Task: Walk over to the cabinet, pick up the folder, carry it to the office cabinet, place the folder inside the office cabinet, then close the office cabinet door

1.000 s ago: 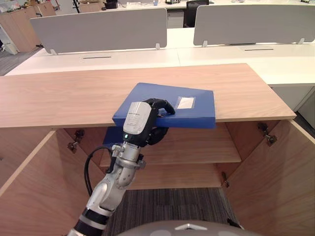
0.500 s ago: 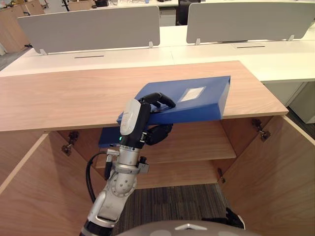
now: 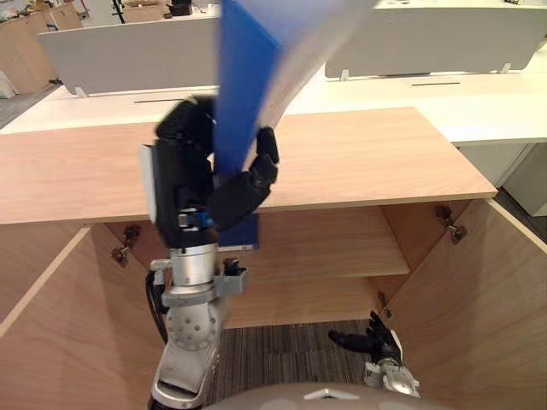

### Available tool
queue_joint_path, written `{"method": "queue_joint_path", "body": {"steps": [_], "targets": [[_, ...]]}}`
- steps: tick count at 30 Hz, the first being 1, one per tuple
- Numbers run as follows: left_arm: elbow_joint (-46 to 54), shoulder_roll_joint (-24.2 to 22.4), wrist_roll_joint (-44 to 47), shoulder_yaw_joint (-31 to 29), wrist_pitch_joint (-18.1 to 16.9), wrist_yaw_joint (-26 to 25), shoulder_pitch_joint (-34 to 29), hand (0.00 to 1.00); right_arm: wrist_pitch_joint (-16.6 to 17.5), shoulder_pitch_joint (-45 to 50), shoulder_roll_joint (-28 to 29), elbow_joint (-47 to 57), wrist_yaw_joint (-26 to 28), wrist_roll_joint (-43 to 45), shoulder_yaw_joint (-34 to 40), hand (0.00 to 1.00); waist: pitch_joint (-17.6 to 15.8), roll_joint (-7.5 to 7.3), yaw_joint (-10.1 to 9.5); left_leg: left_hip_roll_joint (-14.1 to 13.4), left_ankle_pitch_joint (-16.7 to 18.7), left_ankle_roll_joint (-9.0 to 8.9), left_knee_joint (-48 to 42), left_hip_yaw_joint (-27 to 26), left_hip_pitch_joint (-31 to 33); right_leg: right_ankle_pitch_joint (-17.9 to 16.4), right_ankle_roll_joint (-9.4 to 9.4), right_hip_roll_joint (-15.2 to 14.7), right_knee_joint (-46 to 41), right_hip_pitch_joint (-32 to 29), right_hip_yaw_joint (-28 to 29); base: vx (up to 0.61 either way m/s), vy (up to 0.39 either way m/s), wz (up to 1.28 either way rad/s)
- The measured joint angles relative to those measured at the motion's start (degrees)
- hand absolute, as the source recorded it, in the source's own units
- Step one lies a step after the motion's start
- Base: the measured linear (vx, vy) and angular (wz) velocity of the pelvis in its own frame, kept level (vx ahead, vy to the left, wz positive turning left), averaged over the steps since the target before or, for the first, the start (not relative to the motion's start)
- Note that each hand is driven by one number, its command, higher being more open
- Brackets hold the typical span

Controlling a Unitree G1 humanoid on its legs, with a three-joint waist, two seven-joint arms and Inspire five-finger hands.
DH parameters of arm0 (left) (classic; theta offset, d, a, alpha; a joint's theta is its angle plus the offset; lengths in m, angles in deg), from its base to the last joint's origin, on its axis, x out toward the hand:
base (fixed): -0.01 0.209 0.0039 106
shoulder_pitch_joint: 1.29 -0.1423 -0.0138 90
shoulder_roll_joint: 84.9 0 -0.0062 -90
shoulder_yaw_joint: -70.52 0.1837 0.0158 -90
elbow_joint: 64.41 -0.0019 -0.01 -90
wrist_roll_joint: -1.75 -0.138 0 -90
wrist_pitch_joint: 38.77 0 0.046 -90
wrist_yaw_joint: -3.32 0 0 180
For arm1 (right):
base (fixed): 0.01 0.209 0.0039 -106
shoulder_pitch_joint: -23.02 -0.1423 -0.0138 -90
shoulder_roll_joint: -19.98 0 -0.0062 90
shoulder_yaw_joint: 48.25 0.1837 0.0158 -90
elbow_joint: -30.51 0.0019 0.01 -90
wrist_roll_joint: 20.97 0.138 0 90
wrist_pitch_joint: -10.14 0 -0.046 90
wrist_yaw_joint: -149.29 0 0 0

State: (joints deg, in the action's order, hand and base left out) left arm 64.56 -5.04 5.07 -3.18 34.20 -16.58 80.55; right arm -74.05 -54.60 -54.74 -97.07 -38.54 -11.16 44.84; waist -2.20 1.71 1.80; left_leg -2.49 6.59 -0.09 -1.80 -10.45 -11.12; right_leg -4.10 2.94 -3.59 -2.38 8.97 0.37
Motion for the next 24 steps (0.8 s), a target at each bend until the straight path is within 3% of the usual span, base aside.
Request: {"method": "queue_joint_path", "body": {"steps": [4, 10, 18, 24], "targets": [[1.4, -0.2, 11.4, 0.0, -1.9, 4.1, 0.0, 0.00, 1.2, 0.0, 0.4, 8.6, -0.3, 1.7, 0.1, 1.00, 0.0, -0.14, -0.19, 0.0, 0.0, 0.01, -0.3, 0.0, 0.1, 0.1, 0.12, -0.1, -0.1, 0.0, 0.0, 0.00, 0.000, 0.00], [1.3, -0.6, 28.1, 0.9, -1.2, 12.0, -0.4, 0.00, 2.1, 0.1, 1.6, 21.7, -0.7, 5.1, 0.3, 1.00, -0.2, -0.42, 0.00, 0.2, 0.0, 0.01, -0.5, -0.1, 0.1, 0.2, 0.23, -0.1, -0.1, -0.4, 0.2, 0.00, 0.000, 0.00], [-4.2, -0.4, 38.3, 2.2, 2.9, 16.7, -5.5, 0.00, 3.7, 0.2, 3.0, 40.9, -1.3, 6.4, 0.4, 1.00, -0.3, -0.51, -0.02, 0.2, 0.0, 0.05, -0.5, -0.5, 0.0, 0.2, 0.25, 0.0, -0.1, -0.4, 0.6, 0.00, -0.001, -0.01], [-7.1, 0.8, 40.0, 2.6, 5.6, 18.6, -8.7, 0.00, 3.2, 0.3, 3.6, 42.8, -1.2, 7.5, 0.2, 1.00, -1.1, -0.13, -0.08, 0.2, 0.4, 0.15, -0.7, -1.6, 0.0, 0.4, 0.35, 0.1, -0.1, -0.9, 1.7, 0.01, -0.009, -0.10]]}}
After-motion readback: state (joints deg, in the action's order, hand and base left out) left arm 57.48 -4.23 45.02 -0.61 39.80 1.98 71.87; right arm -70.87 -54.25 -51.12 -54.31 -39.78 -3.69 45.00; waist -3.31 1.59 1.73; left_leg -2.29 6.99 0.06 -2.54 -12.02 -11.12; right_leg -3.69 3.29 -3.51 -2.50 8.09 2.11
